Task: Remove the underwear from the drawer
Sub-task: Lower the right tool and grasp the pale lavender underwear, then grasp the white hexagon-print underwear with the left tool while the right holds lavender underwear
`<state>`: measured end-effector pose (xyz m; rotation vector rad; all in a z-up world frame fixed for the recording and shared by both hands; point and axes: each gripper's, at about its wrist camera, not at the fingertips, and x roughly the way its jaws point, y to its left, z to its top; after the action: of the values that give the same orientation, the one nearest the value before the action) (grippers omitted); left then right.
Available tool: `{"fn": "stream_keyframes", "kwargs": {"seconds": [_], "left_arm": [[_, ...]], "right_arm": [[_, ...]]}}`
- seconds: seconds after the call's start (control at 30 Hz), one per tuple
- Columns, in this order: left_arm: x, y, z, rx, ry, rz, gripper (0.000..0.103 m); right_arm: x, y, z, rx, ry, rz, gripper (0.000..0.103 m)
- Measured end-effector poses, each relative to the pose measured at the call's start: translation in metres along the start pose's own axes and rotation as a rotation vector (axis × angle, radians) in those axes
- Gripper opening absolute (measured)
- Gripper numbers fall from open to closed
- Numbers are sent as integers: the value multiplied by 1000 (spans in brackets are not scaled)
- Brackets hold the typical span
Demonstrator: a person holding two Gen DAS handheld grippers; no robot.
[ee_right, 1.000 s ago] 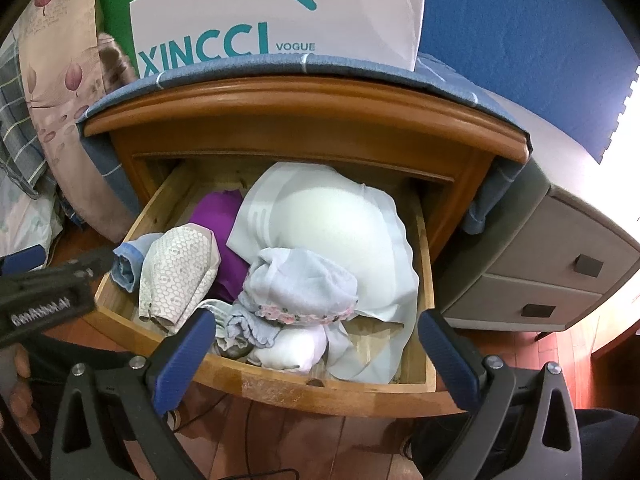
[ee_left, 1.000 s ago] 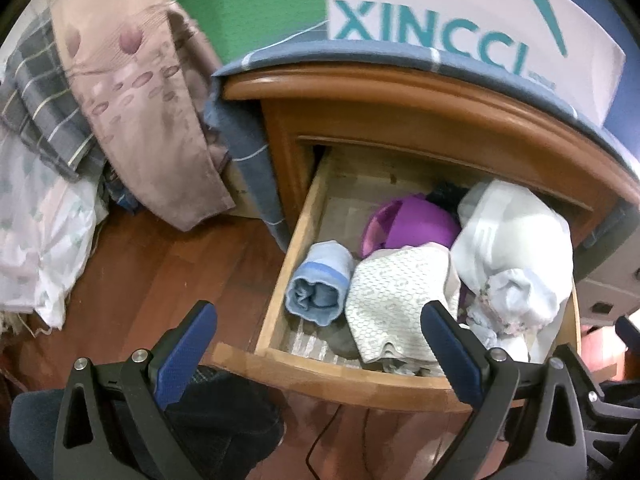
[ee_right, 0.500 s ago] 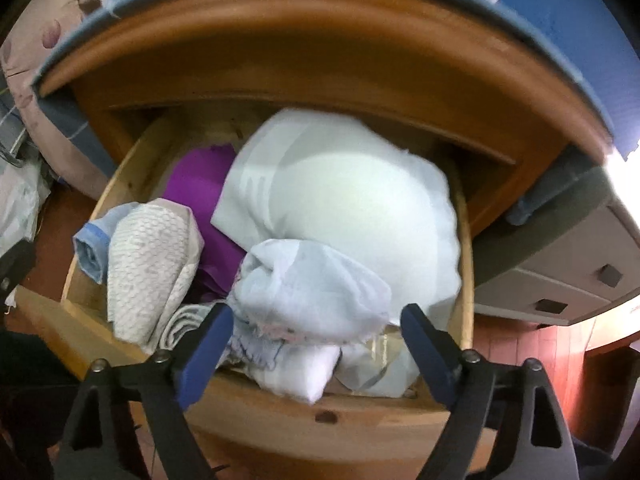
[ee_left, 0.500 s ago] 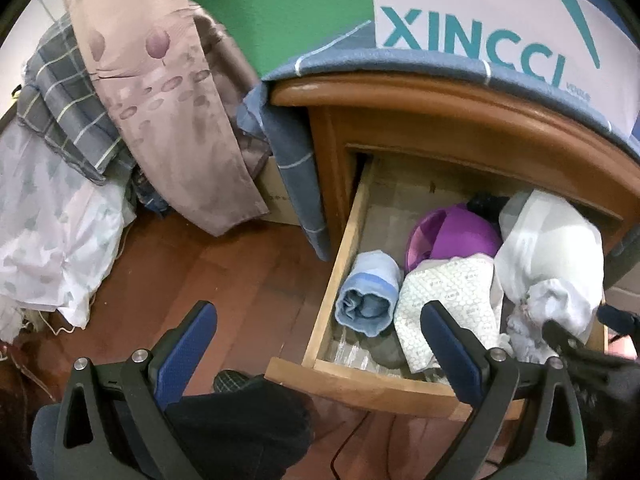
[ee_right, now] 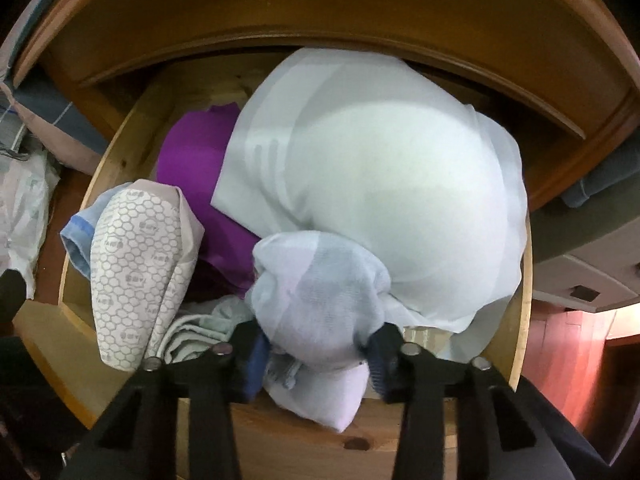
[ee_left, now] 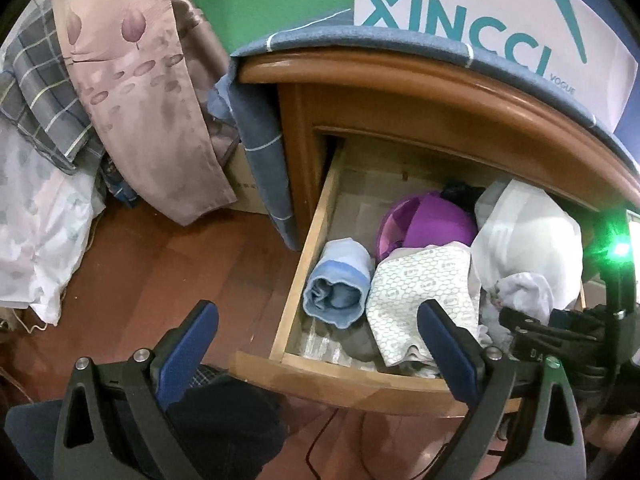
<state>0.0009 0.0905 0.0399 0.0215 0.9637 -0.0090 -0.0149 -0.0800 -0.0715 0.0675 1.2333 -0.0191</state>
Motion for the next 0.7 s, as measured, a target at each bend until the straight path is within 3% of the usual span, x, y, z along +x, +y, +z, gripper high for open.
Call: {"fn": "stream_keyframes", "kwargs": {"seconds": [0.13,0.37,0.7], "left_arm": [[-3,-6,1,19,-18,-11,99],[-7,-25,8,38,12,-105,100],[44,-73,15,117,224,-112,102]], "right_arm": [[-6,-8,-3,22,-22,52,23],[-45,-32,-18,44,-82,103,22],[-94,-72,-31,62,-184,122,22]]}}
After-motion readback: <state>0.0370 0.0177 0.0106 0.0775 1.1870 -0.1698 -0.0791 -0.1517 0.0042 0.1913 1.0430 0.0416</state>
